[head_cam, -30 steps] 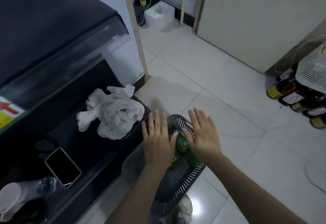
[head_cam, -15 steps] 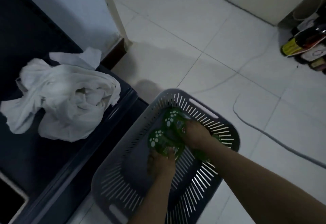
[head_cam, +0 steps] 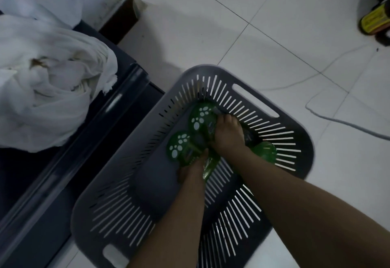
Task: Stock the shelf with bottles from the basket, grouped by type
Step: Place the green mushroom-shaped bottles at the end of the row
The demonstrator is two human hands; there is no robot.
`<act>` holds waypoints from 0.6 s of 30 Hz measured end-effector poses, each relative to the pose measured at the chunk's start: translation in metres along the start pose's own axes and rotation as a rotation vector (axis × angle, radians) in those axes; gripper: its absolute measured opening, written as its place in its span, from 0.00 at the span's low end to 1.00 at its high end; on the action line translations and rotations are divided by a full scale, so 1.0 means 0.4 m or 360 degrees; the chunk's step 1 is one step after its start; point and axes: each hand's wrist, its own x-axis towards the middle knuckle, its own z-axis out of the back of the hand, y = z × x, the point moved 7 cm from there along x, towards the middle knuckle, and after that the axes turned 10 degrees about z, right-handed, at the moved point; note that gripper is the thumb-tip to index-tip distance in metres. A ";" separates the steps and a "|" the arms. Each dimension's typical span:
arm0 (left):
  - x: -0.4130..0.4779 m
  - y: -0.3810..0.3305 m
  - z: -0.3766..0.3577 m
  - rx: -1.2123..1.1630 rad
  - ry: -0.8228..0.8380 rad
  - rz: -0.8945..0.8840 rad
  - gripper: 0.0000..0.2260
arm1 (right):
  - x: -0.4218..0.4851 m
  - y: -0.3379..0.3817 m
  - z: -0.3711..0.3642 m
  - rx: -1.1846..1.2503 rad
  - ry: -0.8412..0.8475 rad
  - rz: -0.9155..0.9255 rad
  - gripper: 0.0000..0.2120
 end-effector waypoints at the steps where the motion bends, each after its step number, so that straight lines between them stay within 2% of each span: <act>1: 0.007 -0.002 -0.003 0.0024 0.0000 -0.0006 0.34 | 0.001 0.002 0.001 -0.0042 -0.0016 0.0010 0.34; 3: 0.050 0.006 0.000 0.0013 0.0028 0.0036 0.34 | 0.002 0.003 0.002 -0.0095 -0.0024 0.0025 0.34; 5: 0.072 0.008 0.026 -0.0049 -0.0068 0.0070 0.45 | 0.003 -0.003 -0.002 0.0012 -0.0008 -0.0011 0.38; 6: 0.047 -0.006 0.034 -0.0057 -0.0126 0.0077 0.47 | 0.003 -0.005 -0.006 0.0120 0.0015 -0.0043 0.40; 8: -0.022 -0.029 0.045 -0.0042 -0.0150 0.0076 0.47 | 0.000 -0.004 -0.011 0.0242 0.0074 -0.0065 0.38; 11: -0.068 -0.054 0.064 0.0064 -0.0143 -0.0083 0.37 | -0.006 0.002 -0.010 0.0146 0.0170 -0.0020 0.32; 13: -0.069 -0.051 0.084 0.0075 -0.0145 -0.0126 0.34 | -0.022 0.001 -0.010 0.0150 0.0205 -0.0039 0.32; 18: -0.156 -0.046 0.107 0.0106 -0.0177 -0.0264 0.34 | -0.082 0.008 0.022 0.0217 0.0149 -0.0062 0.33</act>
